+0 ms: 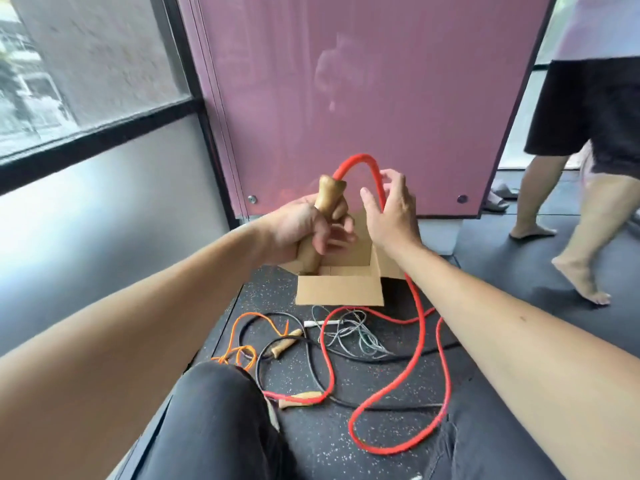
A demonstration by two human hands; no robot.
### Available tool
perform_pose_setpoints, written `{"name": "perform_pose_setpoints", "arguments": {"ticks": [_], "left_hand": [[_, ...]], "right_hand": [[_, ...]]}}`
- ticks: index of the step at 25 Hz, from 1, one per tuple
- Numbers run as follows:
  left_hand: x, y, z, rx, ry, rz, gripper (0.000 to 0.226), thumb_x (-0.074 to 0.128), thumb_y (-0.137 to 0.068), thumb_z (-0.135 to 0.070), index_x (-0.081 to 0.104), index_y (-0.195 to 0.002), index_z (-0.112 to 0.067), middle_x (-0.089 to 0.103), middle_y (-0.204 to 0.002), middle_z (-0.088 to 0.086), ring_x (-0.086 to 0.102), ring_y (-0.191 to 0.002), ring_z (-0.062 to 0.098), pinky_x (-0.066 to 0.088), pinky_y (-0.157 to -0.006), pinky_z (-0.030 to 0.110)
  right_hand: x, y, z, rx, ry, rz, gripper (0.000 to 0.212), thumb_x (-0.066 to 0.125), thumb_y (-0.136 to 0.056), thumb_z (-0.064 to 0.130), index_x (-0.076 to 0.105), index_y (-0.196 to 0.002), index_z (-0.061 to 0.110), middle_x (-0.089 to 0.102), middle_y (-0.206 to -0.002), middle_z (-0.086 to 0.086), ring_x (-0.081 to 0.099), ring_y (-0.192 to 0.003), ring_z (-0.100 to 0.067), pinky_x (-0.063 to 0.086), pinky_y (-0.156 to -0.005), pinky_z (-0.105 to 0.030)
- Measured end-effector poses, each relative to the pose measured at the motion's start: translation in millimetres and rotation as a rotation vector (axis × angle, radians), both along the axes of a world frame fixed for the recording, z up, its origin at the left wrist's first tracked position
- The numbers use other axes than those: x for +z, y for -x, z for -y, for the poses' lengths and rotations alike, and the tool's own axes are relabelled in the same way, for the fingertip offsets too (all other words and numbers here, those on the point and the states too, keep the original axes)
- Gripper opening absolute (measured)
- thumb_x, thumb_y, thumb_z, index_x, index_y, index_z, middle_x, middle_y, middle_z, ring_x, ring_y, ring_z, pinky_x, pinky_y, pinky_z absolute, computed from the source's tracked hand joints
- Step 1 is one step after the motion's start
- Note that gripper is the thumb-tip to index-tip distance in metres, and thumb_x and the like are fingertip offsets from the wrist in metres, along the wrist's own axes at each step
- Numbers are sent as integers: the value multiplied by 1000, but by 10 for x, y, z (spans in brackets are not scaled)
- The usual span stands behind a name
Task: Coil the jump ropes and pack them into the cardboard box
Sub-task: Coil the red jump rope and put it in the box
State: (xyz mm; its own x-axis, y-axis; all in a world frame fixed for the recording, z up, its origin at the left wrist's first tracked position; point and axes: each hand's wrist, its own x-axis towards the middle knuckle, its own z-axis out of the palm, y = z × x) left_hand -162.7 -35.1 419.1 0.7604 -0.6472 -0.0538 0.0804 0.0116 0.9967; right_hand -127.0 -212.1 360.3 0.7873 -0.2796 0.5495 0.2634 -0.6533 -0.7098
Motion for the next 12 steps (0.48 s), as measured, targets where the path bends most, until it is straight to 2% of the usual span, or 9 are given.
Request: {"name": "perform_pose_setpoints", "arguments": {"ticks": [2,4,6,8,10,12], "left_hand": [[67,39,-26,15,53,12,49,40,-44,21,36,-75,-16,63,-72,0,70,-76,20,56,-67,30],[26,-13,-18,61,155,-19,47,41,-47,20,38,-75,-18,63,-73,-2,70,-74,18,53,-67,28],[-101,-132,43,125,310,-91,45,45,-54,20,41,-76,-19,63,-78,-3,68,-72,16,51,-67,27],[-320,-344,139,249,470,-146,44,54,-62,18,43,-80,-21,65,-84,-3,66,-72,13,51,-64,26],[-612,-589,203,409,608,-189,41,65,-74,13,45,-88,-20,65,-91,-1,65,-71,12,52,-62,25],[-943,-777,242,548,686,-218,30,63,-90,3,43,-97,-17,64,-94,1,64,-66,11,52,-58,26]], "right_hand": [[137,70,15,54,-42,-113,28,44,-104,41,50,-122,20,67,-105,0,61,-93,-23,45,-75,-34],[104,111,17,117,-72,-202,23,40,-105,44,53,-108,24,70,-85,0,68,-76,-22,55,-70,-39],[-116,123,-53,169,-81,-286,25,40,-104,45,52,-102,23,67,-73,-3,68,-62,-21,58,-66,-45],[-448,102,-169,213,-9,-426,28,38,-104,47,50,-99,22,62,-72,-4,64,-64,-27,54,-61,-42],[-789,99,-264,277,47,-562,27,40,-104,45,48,-96,20,57,-74,-1,59,-72,-27,43,-63,-37],[-1044,85,-358,341,48,-664,24,43,-104,41,51,-99,18,59,-78,-2,59,-76,-28,42,-65,-35]]}}
